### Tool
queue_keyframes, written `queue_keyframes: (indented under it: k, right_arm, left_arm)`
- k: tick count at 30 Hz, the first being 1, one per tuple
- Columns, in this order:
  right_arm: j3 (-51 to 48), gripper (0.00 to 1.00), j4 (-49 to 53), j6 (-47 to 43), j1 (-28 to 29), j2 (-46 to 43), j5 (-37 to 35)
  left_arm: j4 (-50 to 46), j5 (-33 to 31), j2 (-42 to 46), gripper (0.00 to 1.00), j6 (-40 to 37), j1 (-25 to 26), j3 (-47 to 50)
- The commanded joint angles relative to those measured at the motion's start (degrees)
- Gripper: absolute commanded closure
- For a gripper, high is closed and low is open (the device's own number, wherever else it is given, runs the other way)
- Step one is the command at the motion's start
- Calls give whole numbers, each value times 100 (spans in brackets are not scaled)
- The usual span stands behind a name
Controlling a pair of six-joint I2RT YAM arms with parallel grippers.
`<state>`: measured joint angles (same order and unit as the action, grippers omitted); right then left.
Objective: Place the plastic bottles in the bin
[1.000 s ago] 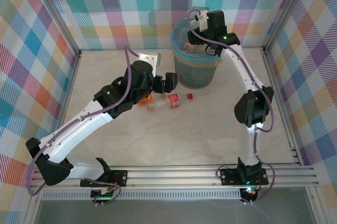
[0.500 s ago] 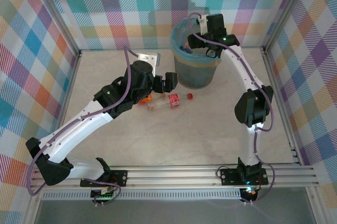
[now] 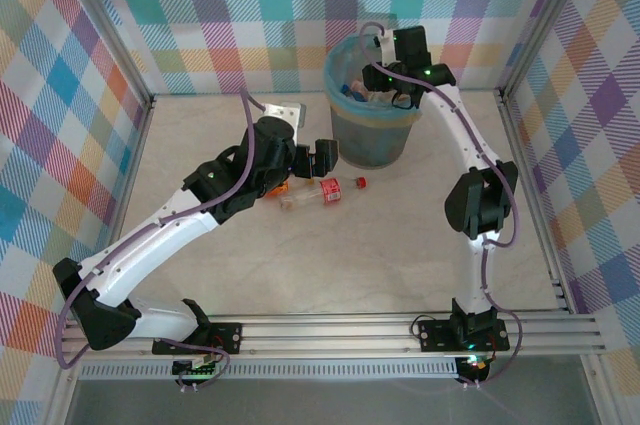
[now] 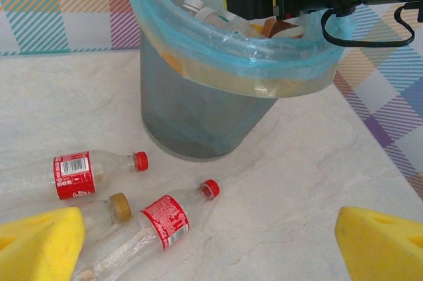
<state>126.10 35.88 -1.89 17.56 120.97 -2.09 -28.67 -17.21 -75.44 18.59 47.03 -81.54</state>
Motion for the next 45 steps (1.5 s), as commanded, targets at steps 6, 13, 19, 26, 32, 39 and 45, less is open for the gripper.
queue_keyframes:
  k: [6, 13, 19, 26, 32, 39, 45]
  right_arm:
    - [516, 56, 382, 147, -59, 127, 474]
    - [1223, 41, 459, 190, 37, -240, 526]
    - [1063, 39, 429, -183, 500, -873, 562]
    - [216, 36, 381, -1351, 1576, -1616, 402]
    - [-705, 29, 429, -2436, 2264, -1944, 712]
    - [-1570, 26, 336, -3412, 2536, -1971, 1192]
    - [-2357, 19, 220, -4437, 2655, -1840, 1969]
  left_arm:
    - [-56, 45, 12, 3, 103, -136, 68]
    - [-117, 47, 44, 3, 118, -201, 45]
    - [-221, 25, 182, 3, 169, -268, 103]
    - [-533, -154, 617, 3, 375, -310, 499]
    - [-1003, -513, 1621, 2, 770, -320, 1339]
    - [-1827, -919, 2843, 3, 1544, -329, 2310]
    - [-2292, -1099, 3645, 3, 2156, -327, 3110]
